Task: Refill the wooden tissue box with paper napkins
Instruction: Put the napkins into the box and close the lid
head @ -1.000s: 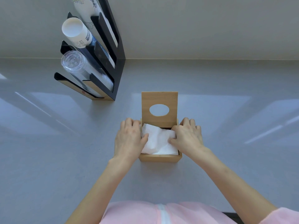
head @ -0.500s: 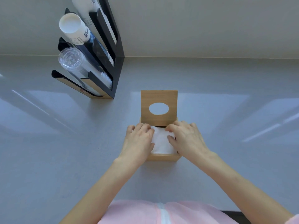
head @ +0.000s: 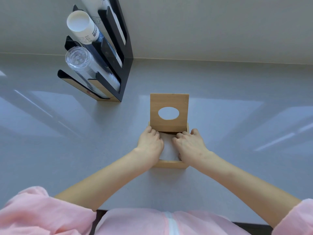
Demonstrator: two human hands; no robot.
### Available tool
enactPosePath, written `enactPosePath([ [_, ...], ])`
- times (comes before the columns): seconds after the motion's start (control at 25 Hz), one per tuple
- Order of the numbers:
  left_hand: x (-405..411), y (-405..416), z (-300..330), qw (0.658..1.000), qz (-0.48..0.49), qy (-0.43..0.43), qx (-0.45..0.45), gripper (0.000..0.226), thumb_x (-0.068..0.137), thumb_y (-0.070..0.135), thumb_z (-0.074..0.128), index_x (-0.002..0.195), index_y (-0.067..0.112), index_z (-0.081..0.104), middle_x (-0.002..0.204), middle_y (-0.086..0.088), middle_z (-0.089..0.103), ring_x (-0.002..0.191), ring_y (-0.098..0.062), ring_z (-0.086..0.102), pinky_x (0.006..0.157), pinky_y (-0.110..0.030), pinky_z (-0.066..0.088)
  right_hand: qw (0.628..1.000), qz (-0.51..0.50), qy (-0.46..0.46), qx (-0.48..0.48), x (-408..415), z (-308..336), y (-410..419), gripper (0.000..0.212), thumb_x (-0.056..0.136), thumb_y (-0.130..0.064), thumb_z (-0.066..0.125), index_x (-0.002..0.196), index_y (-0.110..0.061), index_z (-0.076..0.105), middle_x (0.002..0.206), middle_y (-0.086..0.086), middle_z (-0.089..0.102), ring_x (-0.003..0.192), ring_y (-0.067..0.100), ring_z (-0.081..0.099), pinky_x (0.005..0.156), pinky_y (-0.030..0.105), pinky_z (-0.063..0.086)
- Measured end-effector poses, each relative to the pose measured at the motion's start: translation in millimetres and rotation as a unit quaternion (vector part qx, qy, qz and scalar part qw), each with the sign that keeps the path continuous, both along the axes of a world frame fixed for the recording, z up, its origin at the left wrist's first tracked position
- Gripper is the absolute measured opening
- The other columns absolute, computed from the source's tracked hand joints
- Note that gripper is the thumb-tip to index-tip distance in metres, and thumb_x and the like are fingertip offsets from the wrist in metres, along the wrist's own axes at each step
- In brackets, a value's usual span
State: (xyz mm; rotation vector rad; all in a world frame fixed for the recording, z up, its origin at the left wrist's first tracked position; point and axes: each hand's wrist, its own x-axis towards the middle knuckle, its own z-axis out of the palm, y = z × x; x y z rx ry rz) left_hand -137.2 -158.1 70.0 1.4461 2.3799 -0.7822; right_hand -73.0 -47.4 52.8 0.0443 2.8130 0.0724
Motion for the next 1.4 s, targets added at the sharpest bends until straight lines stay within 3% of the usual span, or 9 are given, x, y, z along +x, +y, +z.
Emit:
enactPosePath([
  [0.12, -1, 4, 2, 0.999, -0.006, 0.003, -0.035, 0.029, 0.085, 0.010, 0.049, 0.113, 0.009, 0.053, 0.118, -0.009, 0.056, 0.112, -0.024, 0.049, 0.106, -0.032, 0.021, 0.999, 0.002, 0.037, -0.026, 1, 0, 3, 0.020, 0.077, -0.002, 0.054, 0.088, -0.017, 0.048, 0.087, 0.002, 0.055, 0.099, 0.025, 0.054, 0.090, 0.034, 0.030],
  [0.32, 2, 7, -3, 0.999, -0.020, -0.001, -0.036, 0.025, 0.083, 0.007, 0.050, 0.107, 0.010, 0.055, 0.109, -0.004, 0.062, 0.104, -0.023, 0.054, 0.103, -0.031, 0.024, 0.995, -0.013, 0.085, -0.052, 1, -9, 10, 0.033, 0.080, 0.001, 0.046, 0.108, -0.012, 0.056, 0.102, 0.003, 0.062, 0.098, 0.025, 0.055, 0.088, 0.032, 0.030],
  [0.52, -2, 2, -6, 0.999, -0.035, -0.006, -0.007, 0.023, 0.083, 0.006, 0.048, 0.106, 0.009, 0.053, 0.106, -0.007, 0.062, 0.103, -0.026, 0.052, 0.100, -0.033, 0.026, 0.994, -0.018, 0.090, -0.057, 2, -15, 10, 0.034, 0.082, 0.000, 0.043, 0.111, -0.014, 0.056, 0.106, 0.003, 0.061, 0.102, 0.025, 0.052, 0.087, 0.032, 0.029],
  [0.68, -9, -11, -8, 0.995, 0.005, -0.068, 0.079, 0.032, 0.081, 0.009, 0.051, 0.113, 0.009, 0.051, 0.114, -0.008, 0.056, 0.110, -0.026, 0.046, 0.102, -0.033, 0.024, 0.990, -0.022, 0.104, -0.097, 4, -14, 11, 0.032, 0.088, -0.008, 0.041, 0.114, -0.017, 0.056, 0.110, 0.000, 0.061, 0.106, 0.021, 0.052, 0.089, 0.030, 0.025],
  [0.76, -13, -17, -4, 0.978, 0.042, -0.118, 0.165, 0.041, 0.084, 0.016, 0.051, 0.125, 0.017, 0.046, 0.121, -0.002, 0.054, 0.111, -0.023, 0.047, 0.092, -0.030, 0.028, 0.978, -0.037, 0.139, -0.153, 7, -10, 13, 0.028, 0.091, -0.012, 0.040, 0.110, -0.019, 0.060, 0.105, -0.003, 0.065, 0.101, 0.018, 0.055, 0.087, 0.027, 0.021],
  [0.92, -21, -33, 3, 0.883, 0.173, -0.211, 0.382, 0.029, 0.088, 0.021, 0.051, 0.117, 0.020, 0.054, 0.103, 0.004, 0.056, 0.091, -0.019, 0.057, 0.081, -0.028, 0.041, 0.898, -0.145, 0.207, -0.360, 15, 2, 23, 0.017, 0.087, -0.007, 0.051, 0.089, -0.013, 0.066, 0.071, -0.013, 0.058, 0.068, 0.008, 0.053, 0.071, 0.012, 0.035],
  [1.04, -32, -35, 1, 0.806, 0.268, -0.179, 0.497, 0.023, 0.087, 0.020, 0.055, 0.109, 0.014, 0.055, 0.087, 0.005, 0.048, 0.072, -0.016, 0.048, 0.070, -0.034, 0.046, 0.858, -0.231, 0.256, -0.381, 7, 11, 39, 0.016, 0.087, -0.004, 0.049, 0.086, -0.011, 0.063, 0.074, -0.006, 0.058, 0.065, 0.009, 0.052, 0.060, 0.005, 0.037],
  [1.24, -47, -20, -5, 0.737, 0.378, -0.229, 0.512, 0.043, 0.086, 0.028, 0.059, 0.123, 0.011, 0.047, 0.102, 0.003, 0.046, 0.087, -0.013, 0.048, 0.075, -0.026, 0.037, 0.791, -0.339, 0.231, -0.454, -20, 19, 52, 0.034, 0.089, -0.020, 0.055, 0.122, -0.017, 0.049, 0.106, -0.005, 0.055, 0.086, 0.009, 0.055, 0.064, 0.015, 0.040],
  [1.4, -62, -12, -1, 0.597, 0.447, -0.364, 0.558, 0.023, 0.087, 0.022, 0.060, 0.109, 0.016, 0.058, 0.103, 0.000, 0.061, 0.091, -0.014, 0.055, 0.075, -0.023, 0.041, 0.761, -0.340, 0.218, -0.507, -36, 26, 52, 0.031, 0.087, -0.012, 0.055, 0.117, -0.019, 0.056, 0.099, -0.003, 0.066, 0.092, 0.012, 0.061, 0.072, 0.016, 0.043],
])
